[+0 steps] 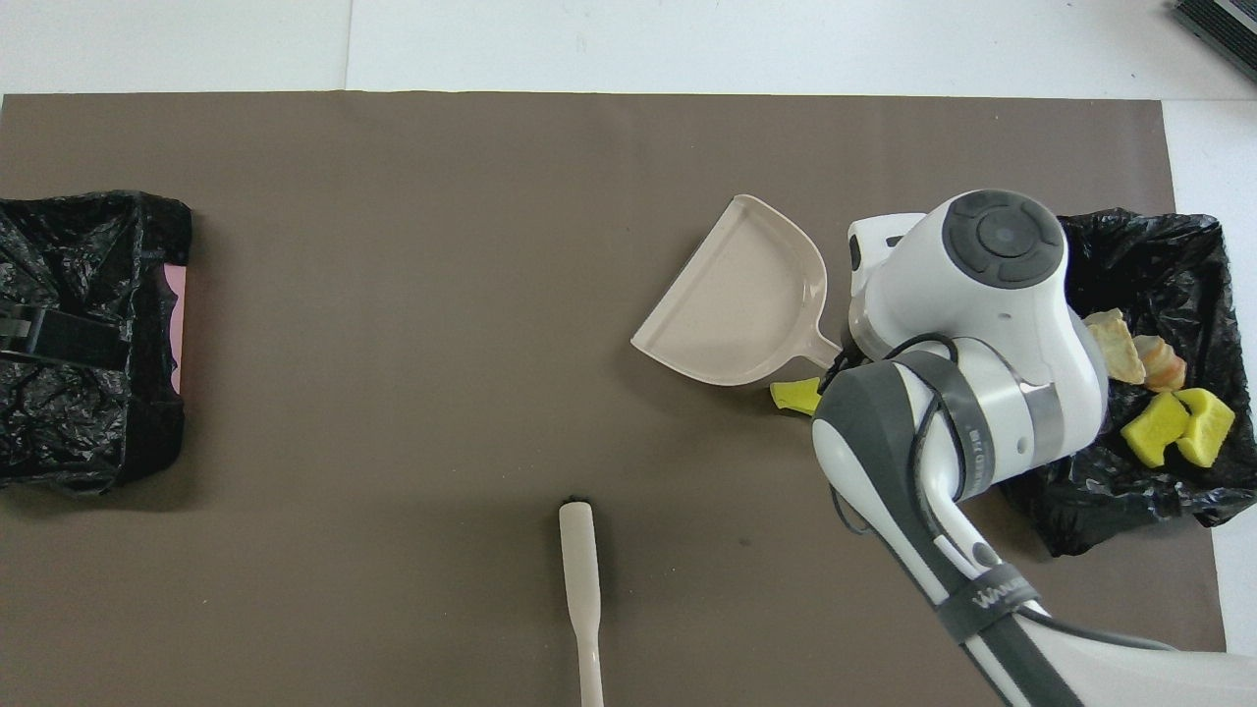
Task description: Sweep and dump trash in bin
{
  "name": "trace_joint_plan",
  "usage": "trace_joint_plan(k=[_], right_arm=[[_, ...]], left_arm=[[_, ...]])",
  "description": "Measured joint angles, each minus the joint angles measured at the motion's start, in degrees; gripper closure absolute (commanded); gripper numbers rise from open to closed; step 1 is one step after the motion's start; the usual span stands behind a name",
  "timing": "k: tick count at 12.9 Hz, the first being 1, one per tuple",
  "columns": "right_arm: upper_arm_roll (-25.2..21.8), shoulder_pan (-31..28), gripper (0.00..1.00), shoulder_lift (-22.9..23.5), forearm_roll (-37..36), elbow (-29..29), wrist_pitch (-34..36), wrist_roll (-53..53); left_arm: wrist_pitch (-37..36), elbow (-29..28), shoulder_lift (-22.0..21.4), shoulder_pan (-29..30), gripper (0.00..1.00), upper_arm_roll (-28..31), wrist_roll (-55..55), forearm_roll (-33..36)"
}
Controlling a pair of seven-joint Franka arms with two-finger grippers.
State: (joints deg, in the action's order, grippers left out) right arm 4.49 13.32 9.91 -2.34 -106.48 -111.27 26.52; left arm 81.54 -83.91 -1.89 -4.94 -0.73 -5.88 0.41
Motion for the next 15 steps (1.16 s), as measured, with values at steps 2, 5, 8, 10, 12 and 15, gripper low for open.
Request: trace_joint_plan(k=[2, 5, 8, 10, 12, 15], right_arm=[[-0.01, 1.9, 1.0, 0.25, 2.57, 0.05, -0.79, -10.93], [-0.01, 5.37, 1.0, 2.21, 6.46, 0.37, -4.36, -25.79], [-0.02, 9.38, 1.0, 6.0, 12.56, 4.21, -5.28, -40.77], [-0.03, 12.15, 1.0, 9.8, 12.88, 7.97, -5.63, -48.87], [-0.08, 14.74, 1.0, 14.43, 12.38, 11.95, -7.21, -54.27], [-0.17, 16.97, 0.0, 19.62, 10.67, 16.92, -9.19, -59.93]], left_arm=[[0.0, 0.0, -0.02, 0.0, 0.0, 0.0, 0.01, 0.0], [-0.04, -0.16, -0.13, 0.0, 0.0, 0.02, 0.11, 0.0], [-0.05, -0.41, -0.32, 0.01, 0.0, 0.05, 0.2, 0.0], [-0.04, -0.41, -0.33, 0.05, 0.0, 0.1, 0.21, 0.0], [-0.03, -0.41, -0.33, 0.06, 0.0, 0.13, 0.21, 0.0], [-0.02, -0.41, -0.33, 0.07, 0.0, 0.13, 0.22, 0.0]])
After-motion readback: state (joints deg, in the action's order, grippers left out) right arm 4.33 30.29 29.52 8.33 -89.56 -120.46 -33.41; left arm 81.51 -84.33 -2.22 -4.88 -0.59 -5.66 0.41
